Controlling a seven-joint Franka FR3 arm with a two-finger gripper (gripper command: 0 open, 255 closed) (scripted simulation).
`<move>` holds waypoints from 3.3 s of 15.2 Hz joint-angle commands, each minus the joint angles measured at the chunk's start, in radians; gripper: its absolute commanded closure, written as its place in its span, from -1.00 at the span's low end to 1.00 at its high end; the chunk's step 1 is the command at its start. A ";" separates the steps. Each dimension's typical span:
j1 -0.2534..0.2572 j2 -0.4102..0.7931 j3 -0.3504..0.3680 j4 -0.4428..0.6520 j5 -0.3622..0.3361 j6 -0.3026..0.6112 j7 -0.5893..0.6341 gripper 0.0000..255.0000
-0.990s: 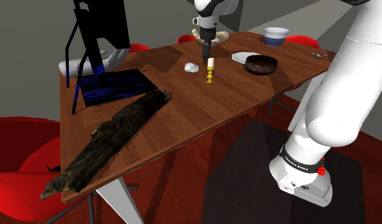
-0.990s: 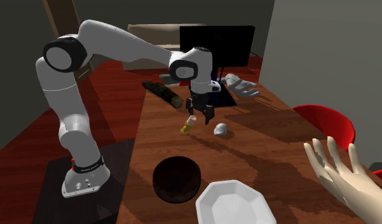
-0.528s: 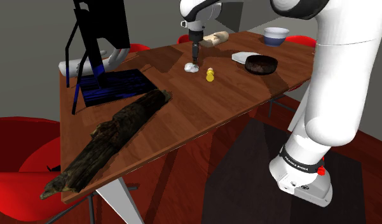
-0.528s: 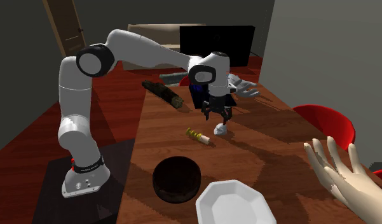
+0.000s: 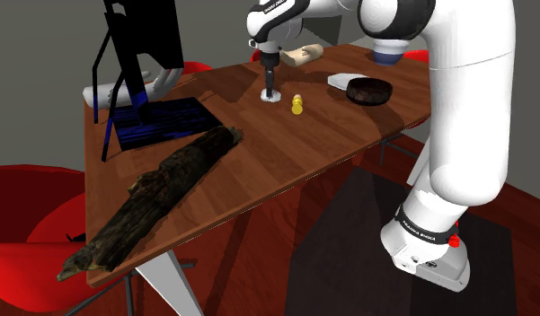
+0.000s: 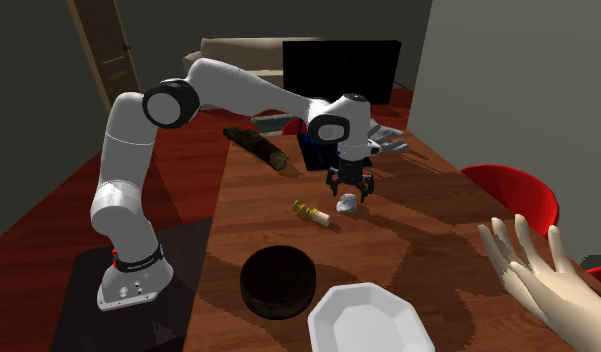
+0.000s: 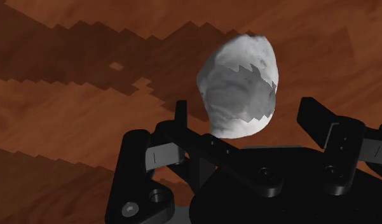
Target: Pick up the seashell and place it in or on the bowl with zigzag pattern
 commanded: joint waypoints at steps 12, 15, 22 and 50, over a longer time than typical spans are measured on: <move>0.000 0.012 0.003 -0.017 0.005 0.029 -0.003 1.00; -0.001 0.012 0.003 -0.018 0.005 0.031 -0.004 1.00; 0.000 0.000 0.000 0.006 0.000 -0.005 0.001 1.00; -0.196 0.148 0.080 0.220 0.185 -0.279 -0.417 -1.00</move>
